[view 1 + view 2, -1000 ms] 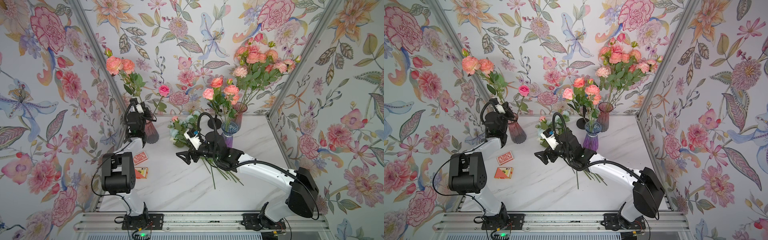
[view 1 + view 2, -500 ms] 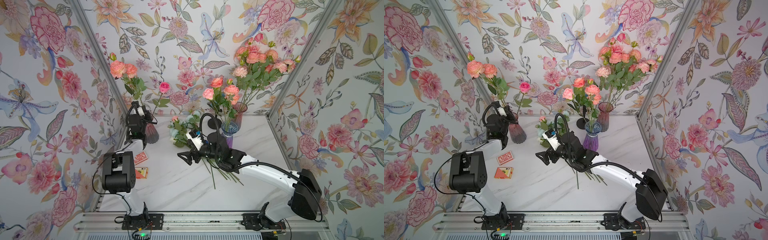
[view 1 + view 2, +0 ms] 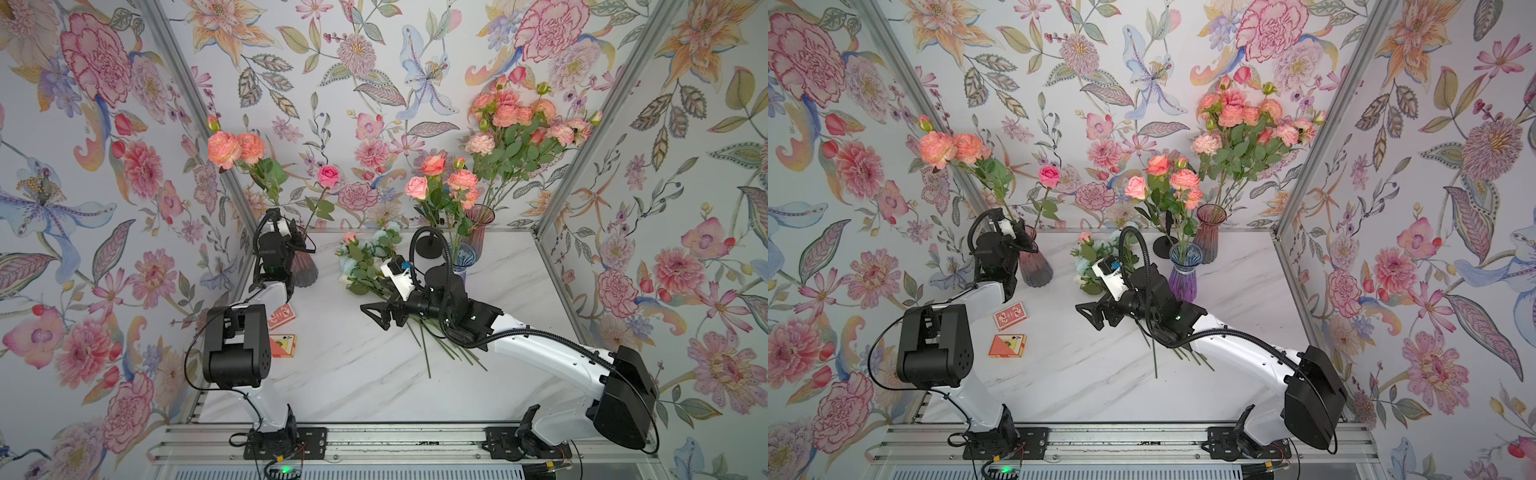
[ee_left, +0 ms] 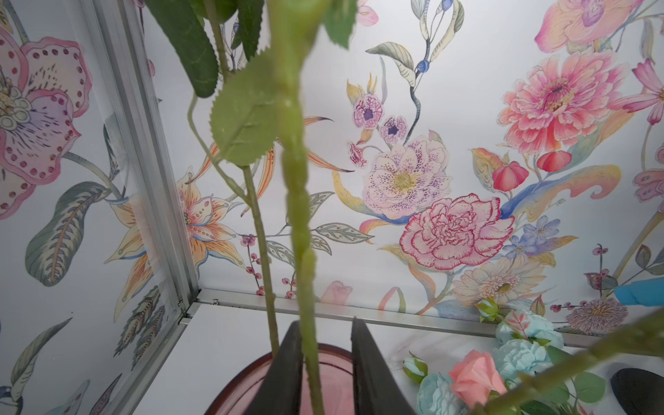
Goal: Place the pink flowers into the vase
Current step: Place the flower in the vase.
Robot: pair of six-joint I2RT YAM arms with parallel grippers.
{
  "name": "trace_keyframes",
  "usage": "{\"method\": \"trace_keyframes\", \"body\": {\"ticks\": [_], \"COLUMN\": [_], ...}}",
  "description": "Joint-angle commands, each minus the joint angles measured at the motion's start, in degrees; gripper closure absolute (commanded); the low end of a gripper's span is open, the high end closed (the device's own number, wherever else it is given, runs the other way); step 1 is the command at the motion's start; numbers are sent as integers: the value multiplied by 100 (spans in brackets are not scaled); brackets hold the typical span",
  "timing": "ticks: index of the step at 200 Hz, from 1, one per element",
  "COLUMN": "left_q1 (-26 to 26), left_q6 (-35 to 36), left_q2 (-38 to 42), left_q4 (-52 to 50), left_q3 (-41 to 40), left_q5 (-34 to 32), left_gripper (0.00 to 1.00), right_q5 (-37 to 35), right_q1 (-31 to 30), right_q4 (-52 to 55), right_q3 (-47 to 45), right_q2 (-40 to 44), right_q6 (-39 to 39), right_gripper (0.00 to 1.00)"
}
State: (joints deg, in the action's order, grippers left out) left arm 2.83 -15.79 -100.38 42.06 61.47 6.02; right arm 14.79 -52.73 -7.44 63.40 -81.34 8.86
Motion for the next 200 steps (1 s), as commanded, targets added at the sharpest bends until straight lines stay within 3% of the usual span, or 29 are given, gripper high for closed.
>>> {"method": "trace_keyframes", "body": {"ticks": [1, 66, 121, 200], "left_q1": [-72, -180, -194, -189], "left_q6": [32, 15, 76, 103], "left_q2": [97, 249, 557, 933], "left_q4": [-167, -162, -246, -249], "left_q3": [-47, -255, -425, -782], "left_q5": [46, -81, -293, -391], "left_gripper": [70, 67, 57, 54], "right_q5": [9, -62, -67, -124], "right_q1": [22, 31, 18, -24], "right_q4": [-108, -152, -139, -86], "right_q3": [-158, -469, -486, -521], "right_q2": [290, 591, 663, 716], "right_q6": [62, 150, 197, 310], "right_gripper": [1, 1, 1, 1]}}
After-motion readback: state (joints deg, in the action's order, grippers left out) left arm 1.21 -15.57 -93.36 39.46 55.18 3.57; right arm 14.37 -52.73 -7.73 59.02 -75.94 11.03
